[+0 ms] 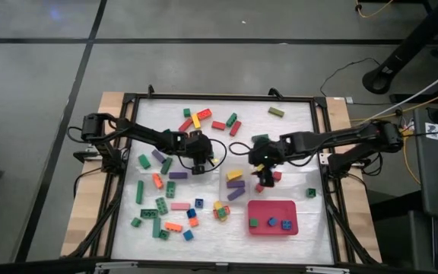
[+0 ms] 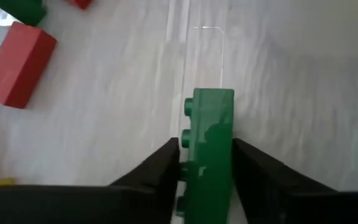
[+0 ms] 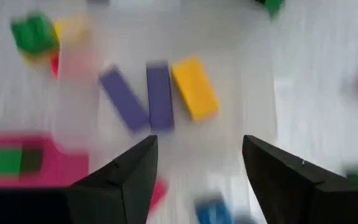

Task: Sort blocks by size
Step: Put the green rectangular game piece into the transparent bin

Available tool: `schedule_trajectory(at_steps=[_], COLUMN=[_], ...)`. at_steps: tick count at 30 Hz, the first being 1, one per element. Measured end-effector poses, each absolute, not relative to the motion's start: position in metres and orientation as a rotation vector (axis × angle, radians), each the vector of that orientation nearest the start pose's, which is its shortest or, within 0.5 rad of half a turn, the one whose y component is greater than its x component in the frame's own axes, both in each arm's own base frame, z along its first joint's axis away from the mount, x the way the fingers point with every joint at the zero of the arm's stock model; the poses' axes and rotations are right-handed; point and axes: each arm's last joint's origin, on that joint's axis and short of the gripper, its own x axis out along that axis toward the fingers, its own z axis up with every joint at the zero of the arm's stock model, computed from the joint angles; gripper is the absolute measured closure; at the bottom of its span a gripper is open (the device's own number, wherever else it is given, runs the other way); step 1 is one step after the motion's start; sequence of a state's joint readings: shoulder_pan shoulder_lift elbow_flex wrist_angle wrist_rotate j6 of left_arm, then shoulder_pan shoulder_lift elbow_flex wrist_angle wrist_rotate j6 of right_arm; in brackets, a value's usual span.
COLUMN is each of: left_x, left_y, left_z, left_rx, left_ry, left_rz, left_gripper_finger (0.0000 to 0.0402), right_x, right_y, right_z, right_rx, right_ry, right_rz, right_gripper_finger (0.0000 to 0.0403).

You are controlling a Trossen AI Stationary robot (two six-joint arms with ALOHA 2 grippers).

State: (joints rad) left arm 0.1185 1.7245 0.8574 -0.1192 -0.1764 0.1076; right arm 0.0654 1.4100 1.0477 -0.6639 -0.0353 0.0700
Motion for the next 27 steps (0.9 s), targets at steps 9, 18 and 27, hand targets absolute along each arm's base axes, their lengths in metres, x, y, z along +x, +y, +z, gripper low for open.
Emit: schedule_trajectory(at_steps=[9,18,27], left_x=[0.318,0.325,0.326], left_y=[0.029,0.008,-0.007], left_z=[0.144,0.181,0.211], left_rx=[-0.017,-0.08,-0.199], left_ry=[0.954,0.814,0.619], left_rz=[0.264,0.24,0.226], left_gripper_finger=[0.0328,0.0324,0.0323], right_x=[0.228,0.216,0.207], right_y=[0.016,0.015,0.012], right_z=[0.267,0.237,0.202], right_rx=[-0.002,-0.027,-0.105], right_ry=[1.236,1.349,1.376], right_rz=[0.075,0.082,0.023], right_gripper_finger=[0.0168,0.0168,0.0168])
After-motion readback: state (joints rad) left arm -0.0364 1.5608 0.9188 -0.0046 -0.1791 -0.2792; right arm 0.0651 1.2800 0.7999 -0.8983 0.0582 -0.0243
